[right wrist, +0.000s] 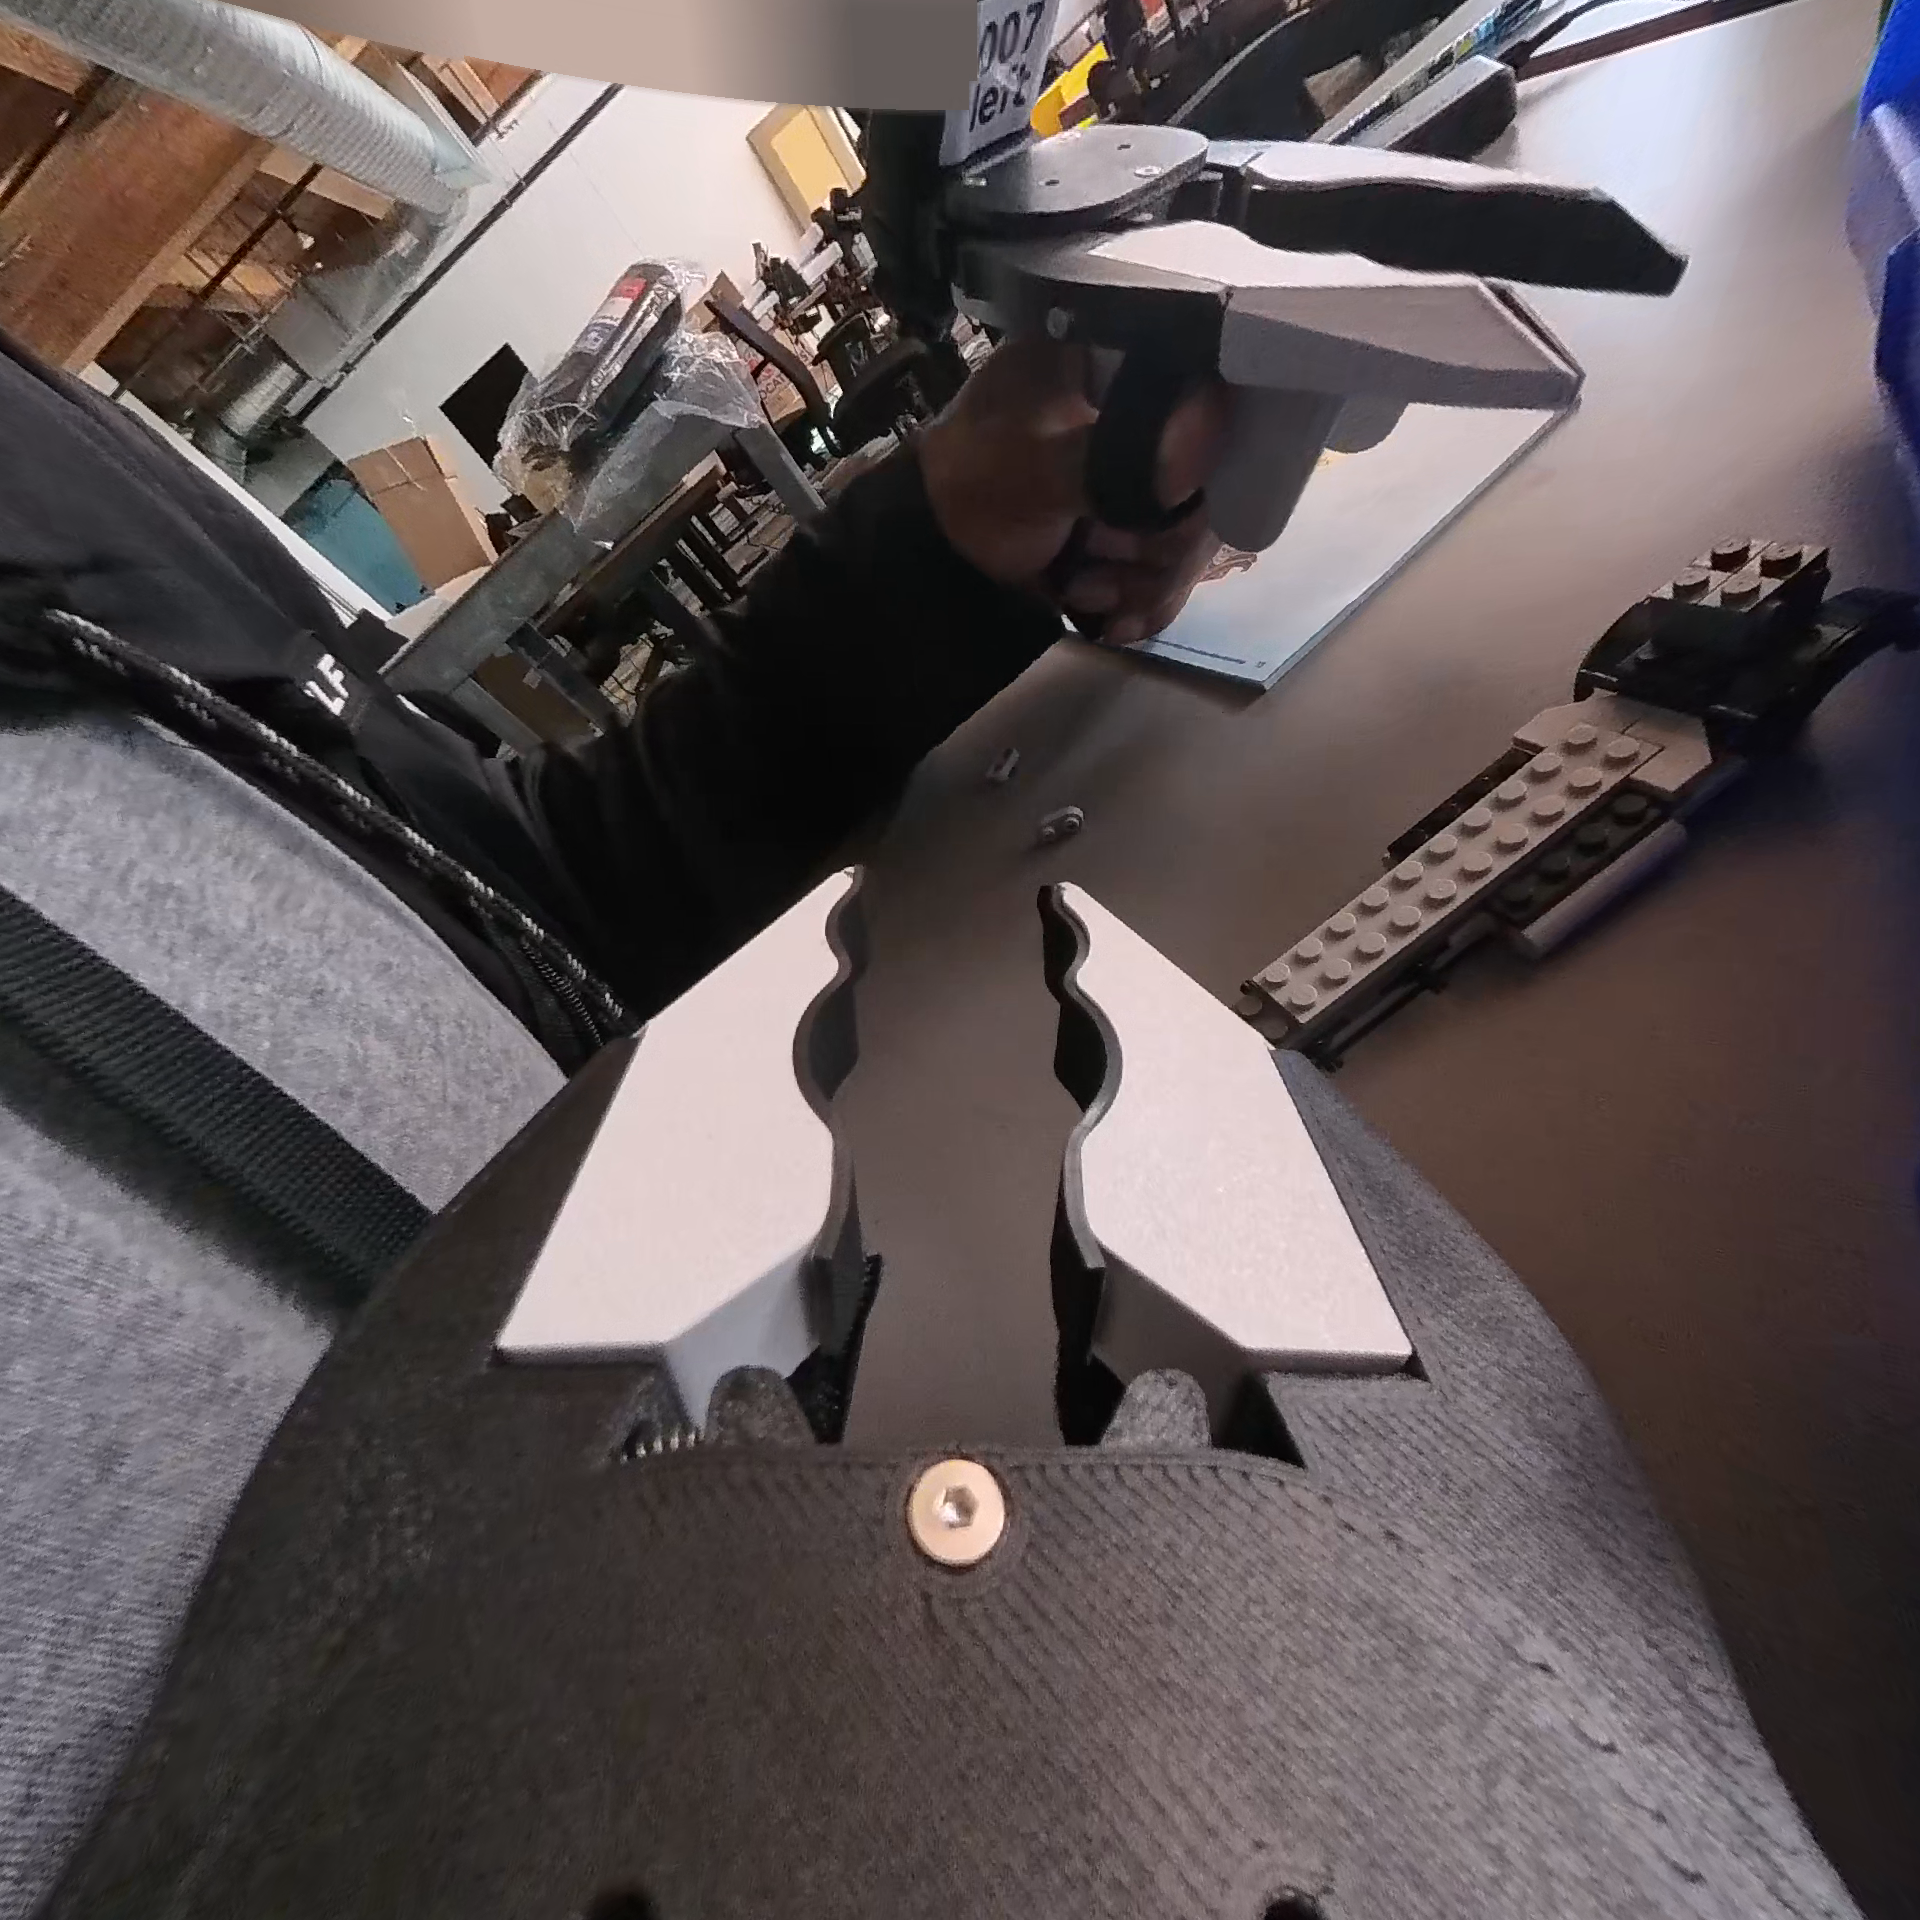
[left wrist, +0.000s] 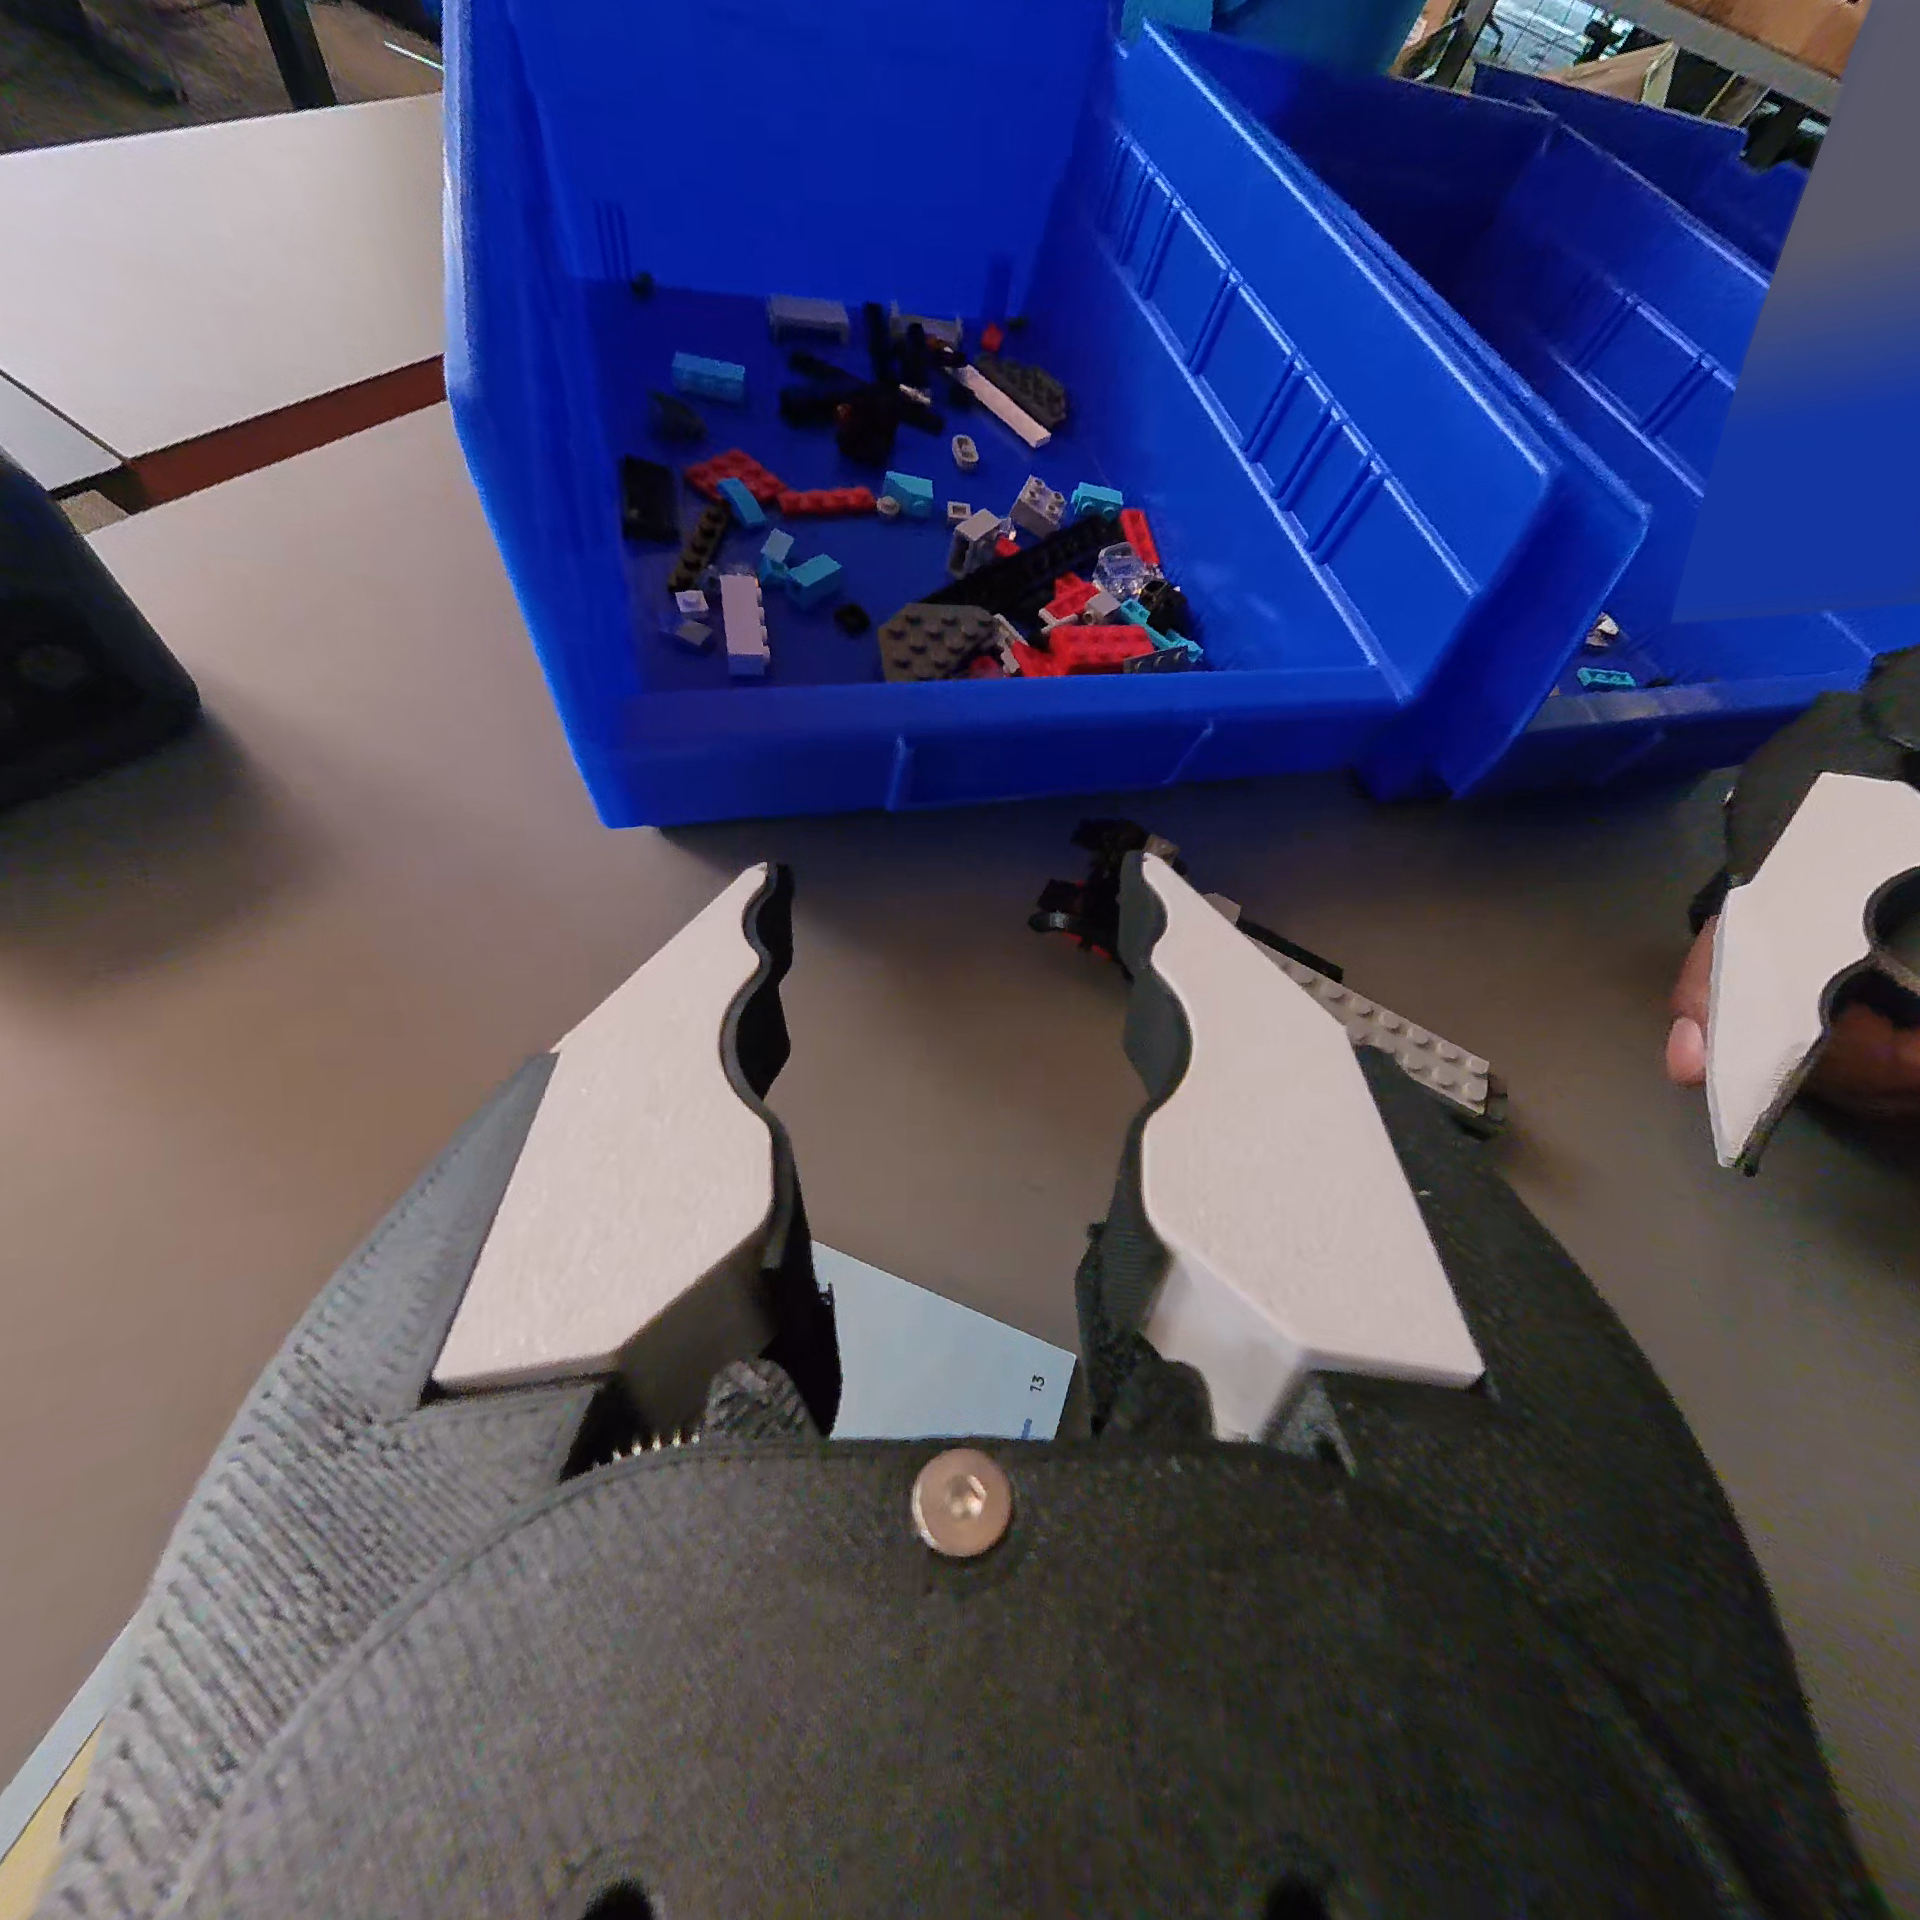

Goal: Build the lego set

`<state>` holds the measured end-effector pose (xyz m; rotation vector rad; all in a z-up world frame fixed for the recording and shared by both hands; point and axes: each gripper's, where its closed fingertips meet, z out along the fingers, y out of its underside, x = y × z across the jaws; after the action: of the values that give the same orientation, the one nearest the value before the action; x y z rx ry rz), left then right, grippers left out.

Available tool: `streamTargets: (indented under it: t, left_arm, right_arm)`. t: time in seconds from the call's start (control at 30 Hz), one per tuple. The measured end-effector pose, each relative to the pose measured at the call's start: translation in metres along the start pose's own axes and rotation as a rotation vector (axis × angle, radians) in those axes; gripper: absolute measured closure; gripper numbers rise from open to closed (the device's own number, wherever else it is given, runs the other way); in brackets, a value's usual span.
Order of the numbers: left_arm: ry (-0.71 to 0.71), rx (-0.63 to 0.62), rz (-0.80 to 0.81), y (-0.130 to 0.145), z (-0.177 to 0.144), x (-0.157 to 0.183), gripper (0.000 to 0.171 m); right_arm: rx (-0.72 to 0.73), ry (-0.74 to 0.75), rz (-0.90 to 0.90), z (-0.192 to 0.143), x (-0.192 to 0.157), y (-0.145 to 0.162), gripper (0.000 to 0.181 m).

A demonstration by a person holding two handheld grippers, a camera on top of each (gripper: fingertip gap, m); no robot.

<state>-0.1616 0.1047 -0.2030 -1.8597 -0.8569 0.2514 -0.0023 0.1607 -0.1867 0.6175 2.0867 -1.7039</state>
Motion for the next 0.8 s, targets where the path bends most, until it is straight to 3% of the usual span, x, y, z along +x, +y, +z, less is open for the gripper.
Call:
streamTargets:
  t: [0.8]
  left_arm:
    - [0.003, -0.006, -0.008, 0.0032, 0.0027, 0.0004, 0.107]
  right_arm:
    - [-0.006, -0.003, -0.003, 0.0003, -0.0008, 0.0008, 0.147]
